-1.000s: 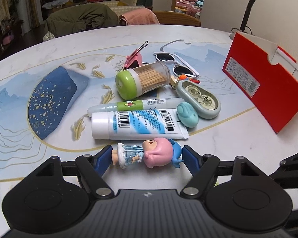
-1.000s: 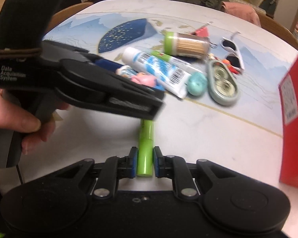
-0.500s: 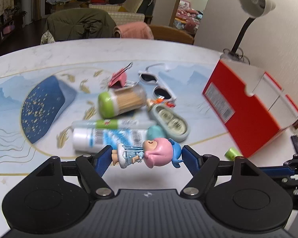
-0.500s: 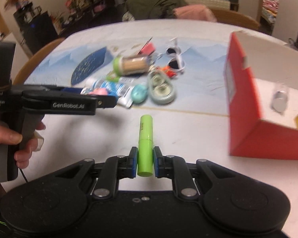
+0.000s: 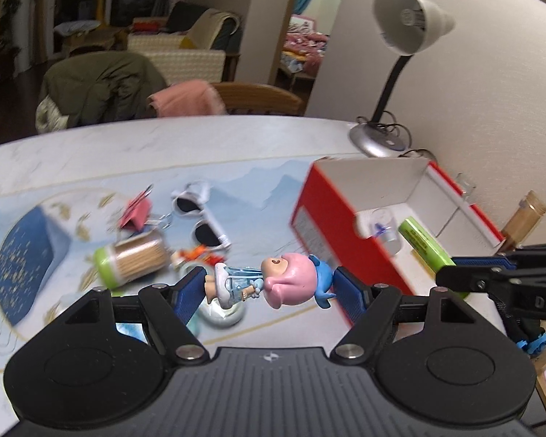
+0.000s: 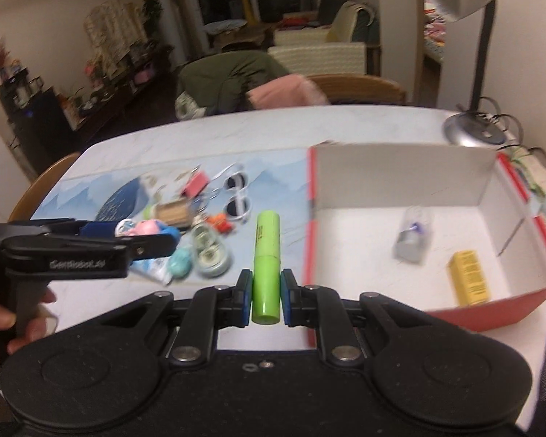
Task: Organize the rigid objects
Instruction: 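Carry the highlighter and doll with both grippers into the red shoebox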
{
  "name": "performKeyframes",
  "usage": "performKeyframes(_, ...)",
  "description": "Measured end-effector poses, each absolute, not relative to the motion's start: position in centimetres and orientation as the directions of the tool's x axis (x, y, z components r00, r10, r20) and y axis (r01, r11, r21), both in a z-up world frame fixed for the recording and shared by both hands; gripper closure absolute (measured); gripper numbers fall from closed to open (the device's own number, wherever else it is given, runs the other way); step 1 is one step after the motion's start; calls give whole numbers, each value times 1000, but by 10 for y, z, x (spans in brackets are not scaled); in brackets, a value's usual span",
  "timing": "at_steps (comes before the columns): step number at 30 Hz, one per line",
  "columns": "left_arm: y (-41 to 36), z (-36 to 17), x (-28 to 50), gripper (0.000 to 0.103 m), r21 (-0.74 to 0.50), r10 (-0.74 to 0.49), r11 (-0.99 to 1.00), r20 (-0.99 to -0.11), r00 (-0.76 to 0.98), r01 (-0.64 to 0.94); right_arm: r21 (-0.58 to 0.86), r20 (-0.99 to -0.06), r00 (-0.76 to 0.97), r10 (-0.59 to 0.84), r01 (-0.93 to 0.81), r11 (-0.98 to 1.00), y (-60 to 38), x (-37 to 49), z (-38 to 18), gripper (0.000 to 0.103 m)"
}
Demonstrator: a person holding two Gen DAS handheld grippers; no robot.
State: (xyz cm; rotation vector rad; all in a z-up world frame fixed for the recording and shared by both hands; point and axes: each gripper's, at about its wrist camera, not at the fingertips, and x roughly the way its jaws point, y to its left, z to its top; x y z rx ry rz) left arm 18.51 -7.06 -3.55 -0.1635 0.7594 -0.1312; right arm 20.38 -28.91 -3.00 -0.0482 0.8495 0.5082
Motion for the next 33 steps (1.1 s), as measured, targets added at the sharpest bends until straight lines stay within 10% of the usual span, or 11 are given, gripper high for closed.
performKeyframes(33, -264, -70, 303, 27, -75, -211, 964, -795, 569, 254, 117, -797, 541, 271, -301, 946, -422, 349, -76, 89)
